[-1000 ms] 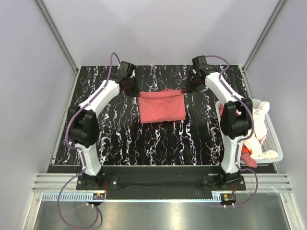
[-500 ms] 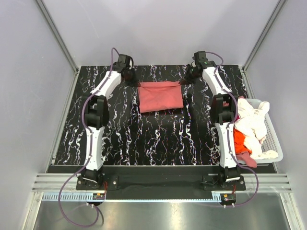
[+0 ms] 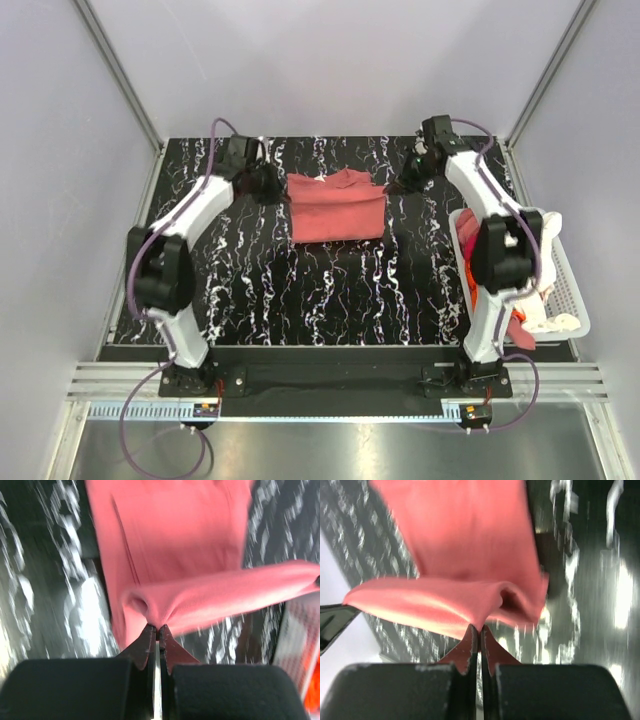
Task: Fold and stack the t-shirts
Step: Fold the tshirt
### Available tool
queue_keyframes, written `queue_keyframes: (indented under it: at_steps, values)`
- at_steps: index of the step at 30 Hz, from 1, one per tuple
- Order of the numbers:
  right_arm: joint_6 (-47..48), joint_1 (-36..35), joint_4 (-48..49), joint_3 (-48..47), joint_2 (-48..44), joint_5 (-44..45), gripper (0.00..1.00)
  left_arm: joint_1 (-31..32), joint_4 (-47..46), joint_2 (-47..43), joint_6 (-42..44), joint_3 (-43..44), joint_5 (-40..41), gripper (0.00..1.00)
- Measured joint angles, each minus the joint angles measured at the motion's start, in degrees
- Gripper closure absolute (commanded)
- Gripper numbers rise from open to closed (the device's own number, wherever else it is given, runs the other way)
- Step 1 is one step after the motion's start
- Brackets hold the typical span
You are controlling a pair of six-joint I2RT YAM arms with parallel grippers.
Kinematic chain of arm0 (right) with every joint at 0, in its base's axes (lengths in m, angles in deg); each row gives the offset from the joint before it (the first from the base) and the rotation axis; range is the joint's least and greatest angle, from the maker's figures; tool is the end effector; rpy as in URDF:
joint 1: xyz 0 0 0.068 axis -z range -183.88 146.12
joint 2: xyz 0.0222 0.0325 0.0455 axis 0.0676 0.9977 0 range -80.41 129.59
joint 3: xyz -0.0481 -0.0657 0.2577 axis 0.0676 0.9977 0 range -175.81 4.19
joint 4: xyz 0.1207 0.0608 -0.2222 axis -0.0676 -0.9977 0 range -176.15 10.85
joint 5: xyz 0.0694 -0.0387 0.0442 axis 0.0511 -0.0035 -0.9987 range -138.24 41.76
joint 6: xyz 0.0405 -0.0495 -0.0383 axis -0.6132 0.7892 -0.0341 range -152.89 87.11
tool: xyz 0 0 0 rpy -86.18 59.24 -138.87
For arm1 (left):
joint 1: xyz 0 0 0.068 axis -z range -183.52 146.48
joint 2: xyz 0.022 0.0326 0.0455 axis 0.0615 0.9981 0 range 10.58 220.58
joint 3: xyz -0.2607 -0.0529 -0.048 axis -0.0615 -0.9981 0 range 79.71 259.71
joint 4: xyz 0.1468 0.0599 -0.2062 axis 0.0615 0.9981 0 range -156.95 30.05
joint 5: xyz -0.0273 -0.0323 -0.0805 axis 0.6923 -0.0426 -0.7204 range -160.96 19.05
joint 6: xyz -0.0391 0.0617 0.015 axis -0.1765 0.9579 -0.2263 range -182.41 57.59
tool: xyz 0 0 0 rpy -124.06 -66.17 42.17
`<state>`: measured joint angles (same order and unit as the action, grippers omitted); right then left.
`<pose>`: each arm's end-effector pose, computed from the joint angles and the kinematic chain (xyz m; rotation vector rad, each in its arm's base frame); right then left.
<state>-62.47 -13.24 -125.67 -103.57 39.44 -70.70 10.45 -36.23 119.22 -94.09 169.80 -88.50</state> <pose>0.4592 0.1000 0.2353 0.3202 2.6420 0.7463 0.4231 -0.1248 0.2392 -0.2442 2.5001 -0.7178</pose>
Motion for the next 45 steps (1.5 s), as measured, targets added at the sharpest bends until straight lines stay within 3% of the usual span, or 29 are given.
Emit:
queue_keyframes:
  at_steps: [8, 15, 18, 24, 28, 30, 38, 45]
  values:
    - [-1.55, 0.00, 4.90, 36.79, -35.85, -1.31, 1.00, 6.86, -0.96, -27.67, -1.70, -24.24, -0.59, 1.00]
    - [-4.63, -0.13, 4.85, 59.95, -54.97, -3.56, 1.00, 13.84, 1.44, -42.73, -5.62, -39.65, -0.17, 1.00]
    - [-6.54, -0.24, 2.19, 65.55, -64.02, -4.13, 1.00, 17.99, 3.50, -48.81, -8.41, -43.17, 0.66, 1.00]
    - [-9.03, -0.26, -1.62, 66.88, -74.07, -4.04, 1.00, 24.22, 5.79, -56.15, -13.55, -45.72, 2.82, 1.00]
    - [-9.18, -0.33, -4.02, 63.54, -72.59, -3.02, 1.00, 24.55, 7.85, -53.27, -14.01, -43.80, 5.53, 1.00]
    - [-8.26, -0.39, -4.74, 59.06, -68.57, -1.84, 1.00, 24.37, 10.54, -49.53, -13.42, -38.91, 7.34, 1.00]
    - [-2.08, -0.37, -4.37, 35.21, -46.18, 2.47, 0.98, 17.38, 13.35, -35.30, -7.41, -17.55, 9.86, 1.00]
    - [2.29, -0.35, -3.54, 13.62, -23.10, 2.47, 0.95, 8.50, 13.35, -15.39, -1.70, -1.38, 8.09, 1.00]
